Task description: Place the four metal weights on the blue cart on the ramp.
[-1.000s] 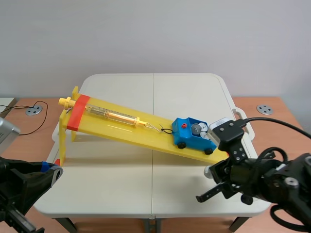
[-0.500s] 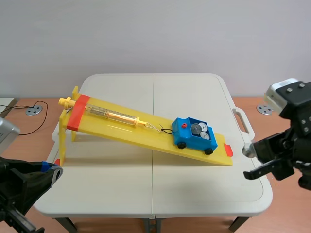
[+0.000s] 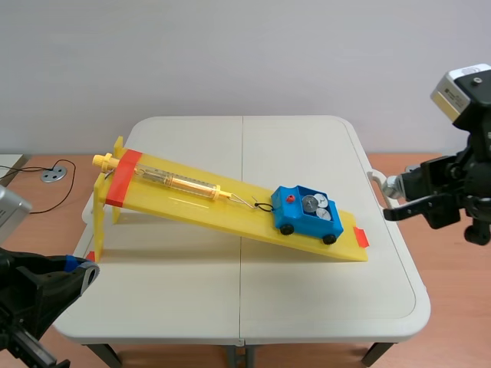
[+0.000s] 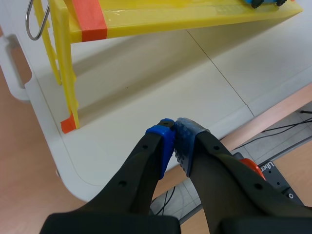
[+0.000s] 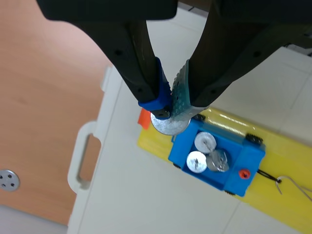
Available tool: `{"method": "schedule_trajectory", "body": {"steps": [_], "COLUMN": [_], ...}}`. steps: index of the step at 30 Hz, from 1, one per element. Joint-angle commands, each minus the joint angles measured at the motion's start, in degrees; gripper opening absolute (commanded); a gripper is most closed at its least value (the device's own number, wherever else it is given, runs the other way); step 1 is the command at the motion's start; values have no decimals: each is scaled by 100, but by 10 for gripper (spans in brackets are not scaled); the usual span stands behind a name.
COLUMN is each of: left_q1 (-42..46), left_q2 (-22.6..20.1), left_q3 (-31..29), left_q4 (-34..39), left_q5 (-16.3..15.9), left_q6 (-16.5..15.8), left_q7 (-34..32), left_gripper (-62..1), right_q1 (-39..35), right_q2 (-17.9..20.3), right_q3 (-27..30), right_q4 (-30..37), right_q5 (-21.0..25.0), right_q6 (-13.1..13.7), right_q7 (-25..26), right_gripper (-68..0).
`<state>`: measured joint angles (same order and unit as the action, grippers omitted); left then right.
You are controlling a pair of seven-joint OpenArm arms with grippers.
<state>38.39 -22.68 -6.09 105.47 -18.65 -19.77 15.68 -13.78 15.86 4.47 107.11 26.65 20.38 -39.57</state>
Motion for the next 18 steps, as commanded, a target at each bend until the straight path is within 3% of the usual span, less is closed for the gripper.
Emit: {"method": "schedule_trajectory", "body": {"steps": [1,9,18], "left_q1": [-48,-48,-48], "left_q2": [76,76,76], "left_q3": [-101,-101,-101], "left_q4": [396,396,396], "left_q5": [-278,-278,-278], "left_q6": [-142,-142,-142], "left_q7": [-533,-531,-529], "left_gripper": [-569,-569,-569], "right_q1": [702,1292,1709], "right_q2": [-13,-422,-752], "right_q3": [-219,-708,-870], "right_q4": [-7,-603,-1226], "right_q5": [358,343,361], "right_q6": [4,7,7], "right_q7": [730,682,688], "right_gripper": [-669,-669,-669]}}
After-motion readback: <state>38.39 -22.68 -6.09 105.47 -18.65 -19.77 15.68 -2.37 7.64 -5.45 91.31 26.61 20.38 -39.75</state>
